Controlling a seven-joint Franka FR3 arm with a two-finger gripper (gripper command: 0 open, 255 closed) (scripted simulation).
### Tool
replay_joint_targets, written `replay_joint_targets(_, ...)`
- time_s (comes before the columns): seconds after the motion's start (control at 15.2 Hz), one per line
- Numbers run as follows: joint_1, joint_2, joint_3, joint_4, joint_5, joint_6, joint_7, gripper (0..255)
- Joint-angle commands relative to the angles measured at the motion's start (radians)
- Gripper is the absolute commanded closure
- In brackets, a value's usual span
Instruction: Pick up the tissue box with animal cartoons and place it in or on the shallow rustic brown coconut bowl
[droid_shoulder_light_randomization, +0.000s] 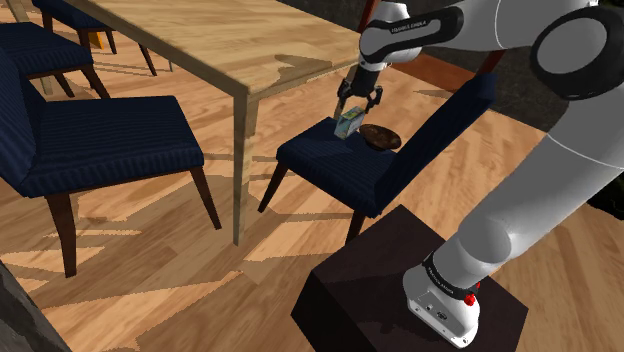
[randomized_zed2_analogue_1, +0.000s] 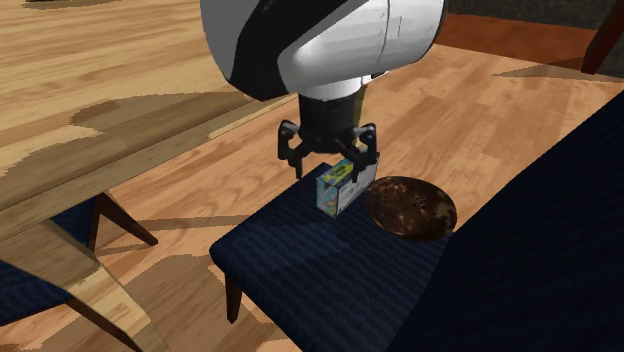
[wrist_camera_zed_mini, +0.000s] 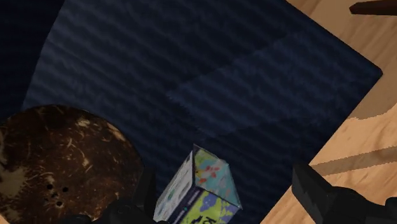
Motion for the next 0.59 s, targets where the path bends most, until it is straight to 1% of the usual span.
replay_joint_targets(0.0,-0.012,0.063,-0.014,0.052,-0.001,0.014,0.039,0)
replay_joint_targets(0.53,-0.061,0.327,-0.071,0.313,0.023,0.021,0.175,0)
